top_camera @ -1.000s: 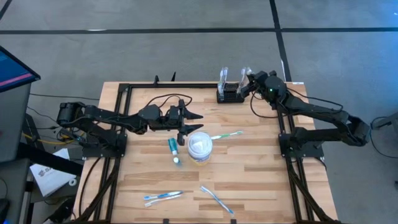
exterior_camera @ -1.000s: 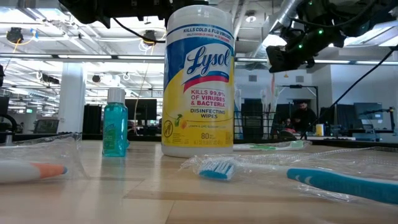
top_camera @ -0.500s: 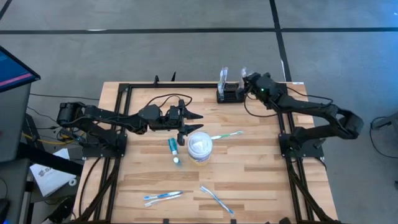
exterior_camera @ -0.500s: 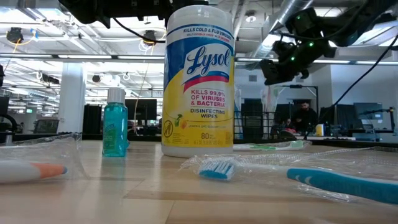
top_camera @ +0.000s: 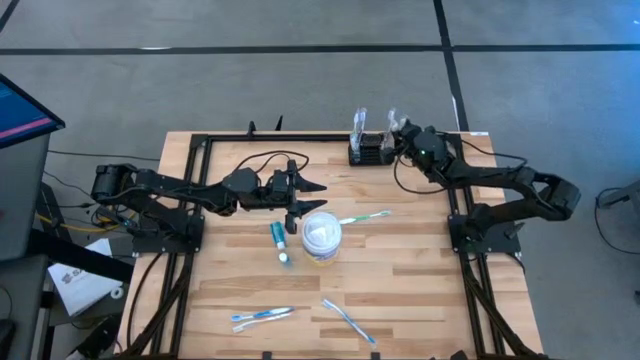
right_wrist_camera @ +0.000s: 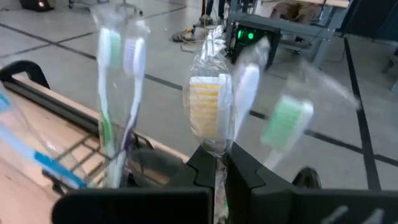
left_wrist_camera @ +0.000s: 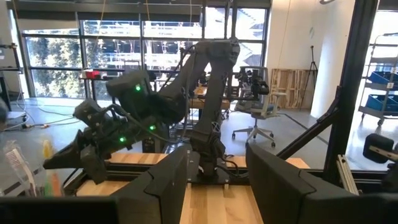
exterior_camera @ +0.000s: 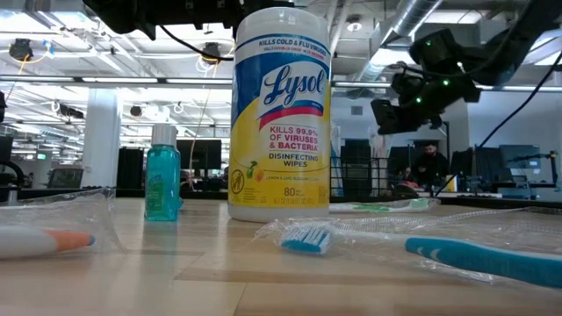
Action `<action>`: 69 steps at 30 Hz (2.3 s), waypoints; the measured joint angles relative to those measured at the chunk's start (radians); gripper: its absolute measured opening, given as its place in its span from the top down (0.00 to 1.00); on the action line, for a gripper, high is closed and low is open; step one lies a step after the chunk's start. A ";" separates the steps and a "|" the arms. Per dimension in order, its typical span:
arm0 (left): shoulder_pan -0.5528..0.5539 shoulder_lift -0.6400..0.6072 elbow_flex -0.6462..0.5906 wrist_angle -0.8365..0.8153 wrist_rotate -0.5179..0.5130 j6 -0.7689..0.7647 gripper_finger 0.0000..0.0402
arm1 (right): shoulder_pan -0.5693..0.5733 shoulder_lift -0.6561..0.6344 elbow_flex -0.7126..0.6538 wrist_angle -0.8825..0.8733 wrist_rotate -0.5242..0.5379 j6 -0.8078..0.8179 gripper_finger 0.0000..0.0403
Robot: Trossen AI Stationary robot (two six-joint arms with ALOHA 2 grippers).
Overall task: Pick & Place toothbrushing station
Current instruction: Put the top orange toothbrush into the black mesh organizer, then put the green toothbrush into the black mesh organizer
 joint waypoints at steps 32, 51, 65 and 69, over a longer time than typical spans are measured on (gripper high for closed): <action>0.000 0.000 0.000 0.000 0.000 0.000 0.61 | 0.011 -0.002 -0.016 -0.019 0.002 0.016 0.65; 0.000 0.000 0.000 0.000 0.000 0.000 0.61 | 0.027 -0.242 -0.016 -0.143 0.027 -0.020 0.57; 0.000 0.000 0.000 0.000 0.000 0.000 0.61 | 0.309 -0.439 -0.015 -0.472 -0.069 -0.099 0.61; 0.000 0.000 0.000 0.000 0.000 0.000 0.61 | 0.387 -0.438 -0.015 -0.616 -0.085 -0.126 0.63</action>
